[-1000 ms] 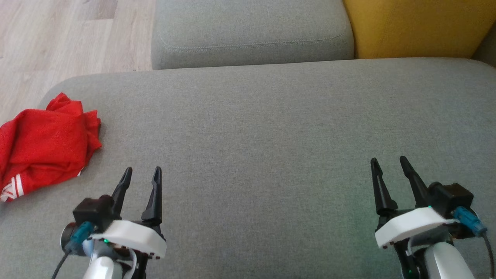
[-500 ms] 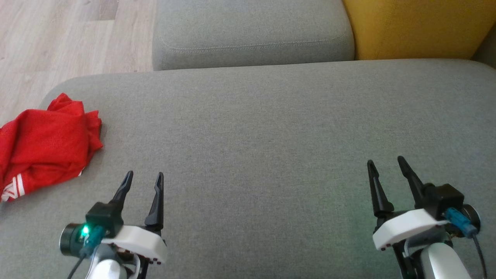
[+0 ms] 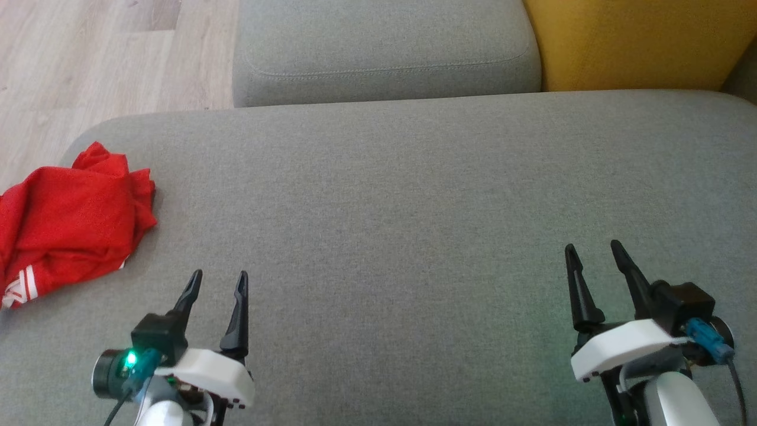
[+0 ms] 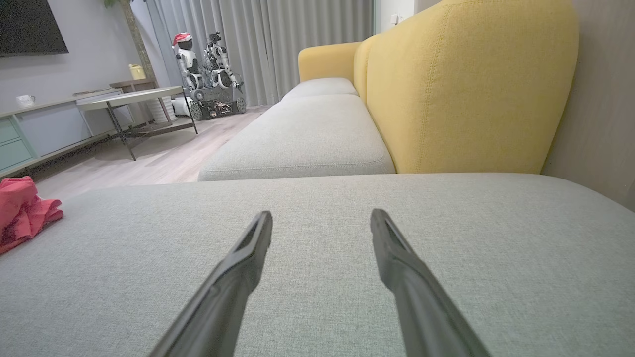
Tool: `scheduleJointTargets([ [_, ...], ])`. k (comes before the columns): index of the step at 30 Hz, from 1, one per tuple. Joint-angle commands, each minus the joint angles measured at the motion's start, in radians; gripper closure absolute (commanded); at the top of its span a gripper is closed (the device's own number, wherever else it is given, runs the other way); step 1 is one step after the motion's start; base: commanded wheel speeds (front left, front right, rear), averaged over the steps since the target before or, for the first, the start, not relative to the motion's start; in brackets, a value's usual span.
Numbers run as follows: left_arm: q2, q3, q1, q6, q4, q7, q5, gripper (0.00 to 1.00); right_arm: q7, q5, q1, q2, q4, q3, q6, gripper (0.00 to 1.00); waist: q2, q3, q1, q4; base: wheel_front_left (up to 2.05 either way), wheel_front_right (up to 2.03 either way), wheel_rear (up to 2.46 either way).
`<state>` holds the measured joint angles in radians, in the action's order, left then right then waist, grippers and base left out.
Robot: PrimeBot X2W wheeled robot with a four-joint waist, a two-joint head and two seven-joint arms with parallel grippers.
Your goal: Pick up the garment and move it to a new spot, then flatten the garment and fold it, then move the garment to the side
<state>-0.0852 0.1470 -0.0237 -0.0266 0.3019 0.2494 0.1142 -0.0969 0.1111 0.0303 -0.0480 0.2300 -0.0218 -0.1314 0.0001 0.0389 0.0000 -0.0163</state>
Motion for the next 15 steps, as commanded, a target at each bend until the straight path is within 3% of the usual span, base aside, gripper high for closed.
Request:
scheduleJointTargets([
  [1,-0.004,-0.039,-0.047,0.006,-0.025,0.012,0.009,0.0,-0.011,0.009,0.031,-0.003,-0.028,-0.021,0.001,0.0,-0.0001,0.0,0.0,0.0,0.0,0.0,0.0],
  [15,-0.004,-0.043,-0.052,0.01,-0.021,0.012,0.013,0.0,-0.017,0.02,0.04,-0.002,-0.017,-0.023,0.001,0.0,-0.0001,-0.003,0.0,-0.002,0.0,0.0,0.0],
])
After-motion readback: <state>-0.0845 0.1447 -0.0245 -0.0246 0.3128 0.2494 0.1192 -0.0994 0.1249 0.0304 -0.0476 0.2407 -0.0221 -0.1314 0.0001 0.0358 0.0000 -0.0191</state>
